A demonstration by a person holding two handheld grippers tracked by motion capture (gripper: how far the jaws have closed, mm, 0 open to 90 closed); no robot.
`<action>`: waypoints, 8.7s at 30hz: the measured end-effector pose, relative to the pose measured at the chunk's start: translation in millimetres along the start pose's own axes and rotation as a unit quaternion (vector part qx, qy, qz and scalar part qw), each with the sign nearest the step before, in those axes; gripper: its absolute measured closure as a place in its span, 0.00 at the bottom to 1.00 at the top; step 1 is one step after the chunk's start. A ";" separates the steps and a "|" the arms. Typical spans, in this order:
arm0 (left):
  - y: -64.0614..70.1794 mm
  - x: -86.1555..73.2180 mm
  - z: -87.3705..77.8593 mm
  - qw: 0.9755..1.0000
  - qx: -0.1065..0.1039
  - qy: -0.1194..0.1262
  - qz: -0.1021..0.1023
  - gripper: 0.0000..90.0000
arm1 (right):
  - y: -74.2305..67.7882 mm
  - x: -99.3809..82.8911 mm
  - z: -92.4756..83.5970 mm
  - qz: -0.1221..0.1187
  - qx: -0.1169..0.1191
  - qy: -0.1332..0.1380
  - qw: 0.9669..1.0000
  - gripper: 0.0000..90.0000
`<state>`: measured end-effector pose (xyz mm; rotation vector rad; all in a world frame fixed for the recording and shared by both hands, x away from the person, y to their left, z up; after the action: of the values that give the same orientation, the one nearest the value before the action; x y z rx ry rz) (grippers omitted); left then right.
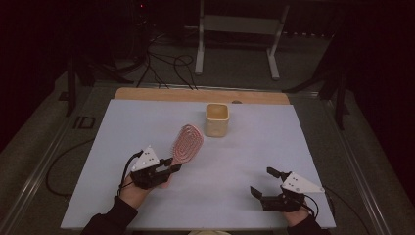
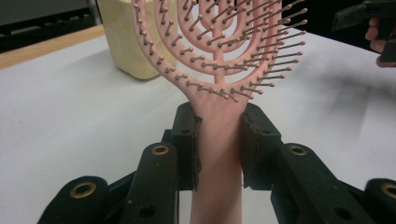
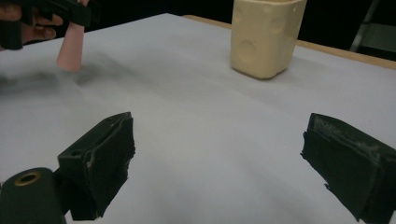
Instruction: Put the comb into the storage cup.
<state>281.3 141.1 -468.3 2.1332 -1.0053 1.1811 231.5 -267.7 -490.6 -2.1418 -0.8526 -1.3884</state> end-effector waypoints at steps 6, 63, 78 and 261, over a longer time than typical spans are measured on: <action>0.0 -1.1 0.4 1.000 0.006 -0.004 0.002 0.79 | -6.7 9.2 -2.2 -0.005 -0.011 -0.005 1.000 0.10; -1.8 -1.0 -6.0 1.000 0.007 0.018 -0.007 0.79 | -40.2 158.0 42.2 -0.011 0.055 0.041 0.998 0.09; -1.1 -1.7 -3.5 1.000 0.003 0.014 -0.005 0.79 | -58.5 180.9 82.7 0.040 0.106 0.027 0.993 0.09; -15.6 -58.0 -55.2 0.999 -0.015 0.022 -0.032 0.00 | 90.2 254.8 139.3 0.035 -0.055 0.074 0.995 0.72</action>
<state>246.0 210.8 -491.8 2.0911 -0.9236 1.1715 461.8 -175.4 -314.8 -2.0964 -0.6534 -1.5690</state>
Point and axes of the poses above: each handheld gripper's, and its own axes: z roughly forward along the jaws, x roughly out of its top, y roughly to its right, the point moved 1 cm from there along z, roughly forward along the jaws, and after that the axes turned 3 degrees about -y, right-handed, at the moved point
